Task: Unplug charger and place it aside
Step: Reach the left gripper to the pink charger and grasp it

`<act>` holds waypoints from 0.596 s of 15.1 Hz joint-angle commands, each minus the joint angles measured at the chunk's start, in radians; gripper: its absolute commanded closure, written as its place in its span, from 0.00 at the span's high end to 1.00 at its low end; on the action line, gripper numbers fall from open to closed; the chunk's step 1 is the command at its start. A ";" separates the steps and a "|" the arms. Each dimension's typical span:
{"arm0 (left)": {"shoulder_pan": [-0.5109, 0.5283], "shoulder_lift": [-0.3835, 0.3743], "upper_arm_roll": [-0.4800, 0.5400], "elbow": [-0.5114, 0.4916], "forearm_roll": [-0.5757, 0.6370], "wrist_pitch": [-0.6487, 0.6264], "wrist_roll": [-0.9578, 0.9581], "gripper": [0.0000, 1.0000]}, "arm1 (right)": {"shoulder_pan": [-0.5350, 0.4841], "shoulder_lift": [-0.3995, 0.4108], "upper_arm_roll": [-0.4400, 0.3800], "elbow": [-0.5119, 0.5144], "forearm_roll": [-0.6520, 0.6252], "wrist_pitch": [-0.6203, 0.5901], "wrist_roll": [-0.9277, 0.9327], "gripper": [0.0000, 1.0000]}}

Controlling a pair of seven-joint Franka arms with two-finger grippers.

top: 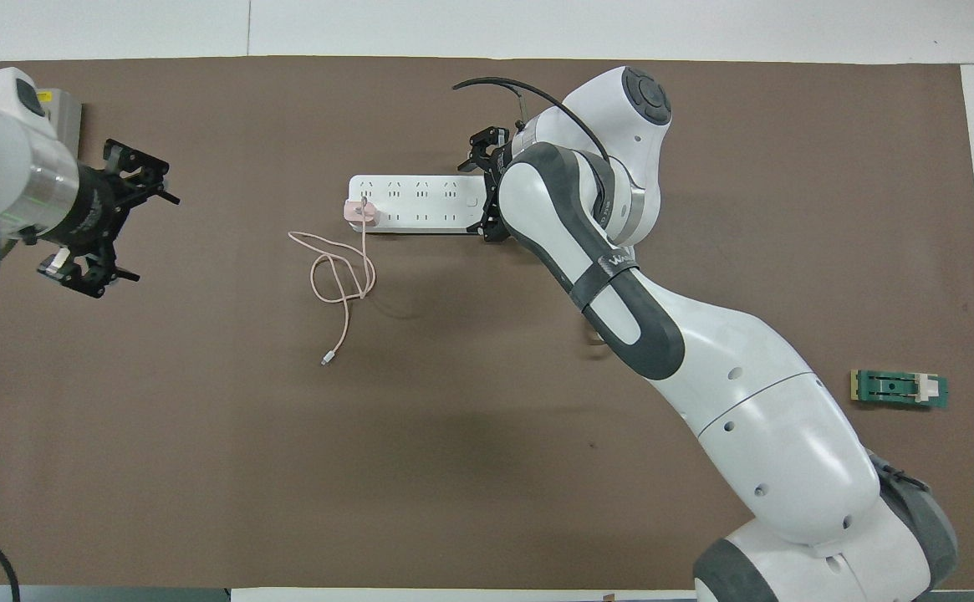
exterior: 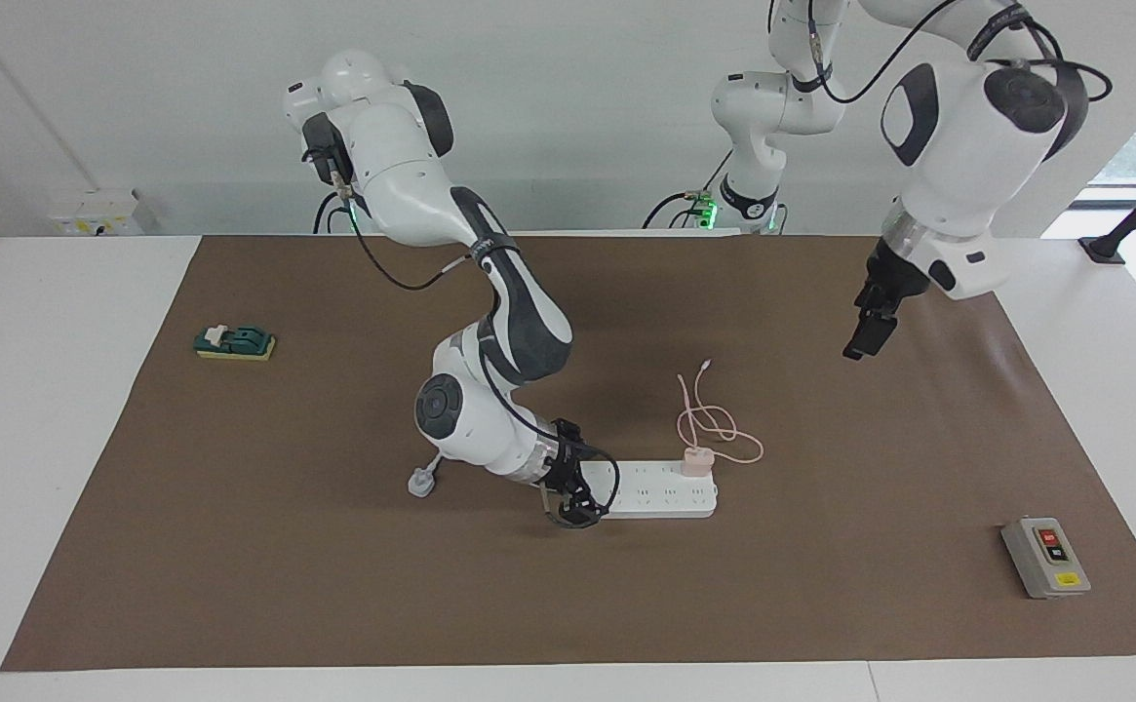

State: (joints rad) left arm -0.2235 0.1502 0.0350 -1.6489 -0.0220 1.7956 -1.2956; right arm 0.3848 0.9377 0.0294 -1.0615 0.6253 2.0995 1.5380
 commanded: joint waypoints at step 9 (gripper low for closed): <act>-0.177 0.513 0.022 0.489 0.007 -0.007 -0.579 1.00 | 0.020 0.030 0.003 0.032 -0.049 0.054 0.004 1.00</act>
State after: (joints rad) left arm -0.3776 0.6045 0.0412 -1.2458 -0.0200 1.8183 -1.8210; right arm 0.4114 0.9448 0.0268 -1.0602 0.6003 2.1428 1.5391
